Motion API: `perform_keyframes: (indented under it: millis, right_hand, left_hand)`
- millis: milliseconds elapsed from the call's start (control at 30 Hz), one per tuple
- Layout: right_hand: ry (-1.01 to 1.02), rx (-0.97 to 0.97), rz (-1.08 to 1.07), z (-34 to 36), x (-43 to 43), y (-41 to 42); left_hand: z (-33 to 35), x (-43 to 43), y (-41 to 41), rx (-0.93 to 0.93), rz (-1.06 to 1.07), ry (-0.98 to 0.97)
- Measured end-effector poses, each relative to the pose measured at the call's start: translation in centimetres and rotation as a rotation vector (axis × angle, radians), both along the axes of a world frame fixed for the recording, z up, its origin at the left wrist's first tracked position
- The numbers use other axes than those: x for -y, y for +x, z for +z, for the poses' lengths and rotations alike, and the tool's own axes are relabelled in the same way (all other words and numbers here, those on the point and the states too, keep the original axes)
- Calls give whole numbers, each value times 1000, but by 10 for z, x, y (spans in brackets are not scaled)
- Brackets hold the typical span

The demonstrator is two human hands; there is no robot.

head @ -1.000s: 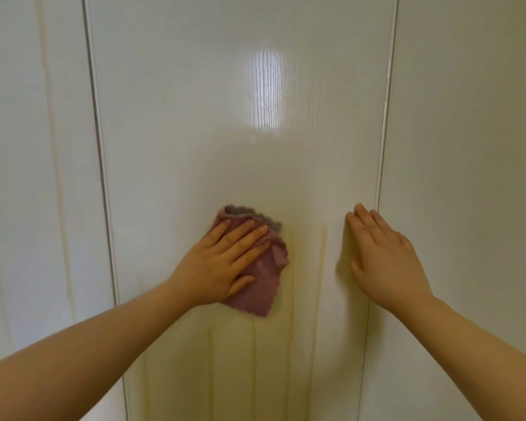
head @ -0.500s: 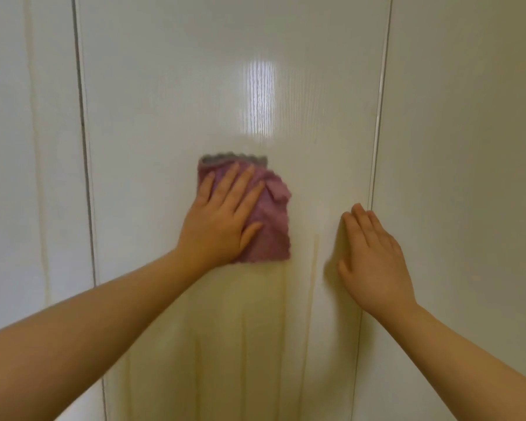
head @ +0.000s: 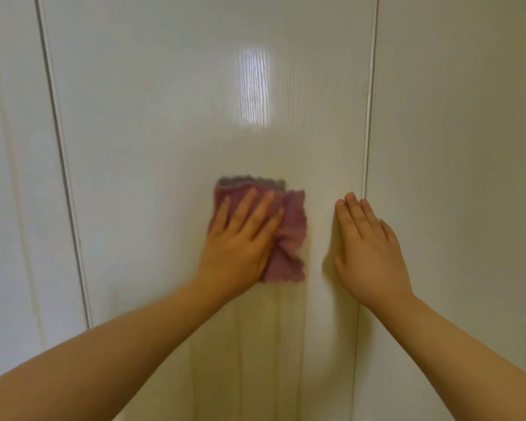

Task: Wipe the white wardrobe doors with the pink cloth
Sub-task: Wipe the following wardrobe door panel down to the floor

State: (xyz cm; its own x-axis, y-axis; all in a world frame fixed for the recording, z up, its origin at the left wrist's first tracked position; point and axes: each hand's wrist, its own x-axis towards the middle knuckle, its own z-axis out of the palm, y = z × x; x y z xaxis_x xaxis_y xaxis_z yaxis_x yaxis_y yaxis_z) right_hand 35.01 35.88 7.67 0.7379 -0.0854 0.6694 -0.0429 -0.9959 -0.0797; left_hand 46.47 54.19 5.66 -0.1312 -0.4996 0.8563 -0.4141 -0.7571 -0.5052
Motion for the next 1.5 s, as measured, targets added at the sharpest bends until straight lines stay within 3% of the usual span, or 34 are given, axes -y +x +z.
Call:
perform_keyframes:
  millis: [100, 133, 200, 300, 367, 467, 533, 567, 700, 733, 833, 900, 967, 1033, 1100, 1167, 1233, 1267, 1333, 1433, 1500]
  right_hand:
    - [-18, -1, 17, 1, 1, 0]
    - [-28, -2, 20, 2, 4, -1]
    - [-33, 0, 35, 3, 7, -2]
    - [-3, 16, 76, 0, 7, 0]
    - [2, 10, 87, -1, 6, 1]
    - [-25, -21, 72, 2, 10, 0]
    - [-44, -33, 53, 2, 13, -1]
    - [-46, -29, 53, 3, 14, -2]
    - [-22, -26, 70, 2, 13, -1]
    - [-19, -39, 76, 2, 13, 0]
    - [-17, -68, 101, 4, 15, 0]
    - [-32, -87, 116, 5, 19, 0]
    - [-18, -78, 160, 3, 22, -1]
    - [85, 29, 191, -3, 23, -4]
    - [196, 118, 189, -11, 23, -7]
    - [227, 103, 203, -16, 21, -8]
    - [255, 64, 194, -15, 22, -9]
    - [277, 55, 192, -13, 22, -9]
    - [302, 39, 199, -7, 25, -12]
    - [341, -4, 202, -7, 28, -12]
    - [375, -14, 204, -10, 27, -13]
  left_hand:
    - [-44, -2, -4, -22, -47, 397]
    - [-39, -6, -2, -10, -43, 450]
    - [-8, -7, 0, 23, -23, 354]
    - [41, 3, 0, 12, 14, -26]
    - [21, 16, -1, -15, -12, -53]
    - [-33, 17, -7, -40, -42, 360]
    - [-22, 7, -5, -4, -43, 471]
    - [-4, 6, -4, 20, -32, 420]
    - [49, 20, -8, -30, 21, -97]
    - [36, 29, -8, -32, 0, -75]
    - [-24, 37, -16, -65, -34, 385]
    - [-21, 25, -14, -51, -14, 516]
    - [10, 18, -10, -10, 22, 342]
    - [48, 17, -10, -2, 41, 35]
    - [52, 31, -11, -30, 42, -106]
    - [17, 53, -11, -31, 20, 36]
    - [-14, 60, -15, -21, -2, 361]
    - [-11, 54, -15, -17, -7, 497]
    - [22, 44, -10, 66, 9, 584]
    - [80, 46, -2, 121, 99, 265]
    - [73, 63, -9, 66, 134, 118]
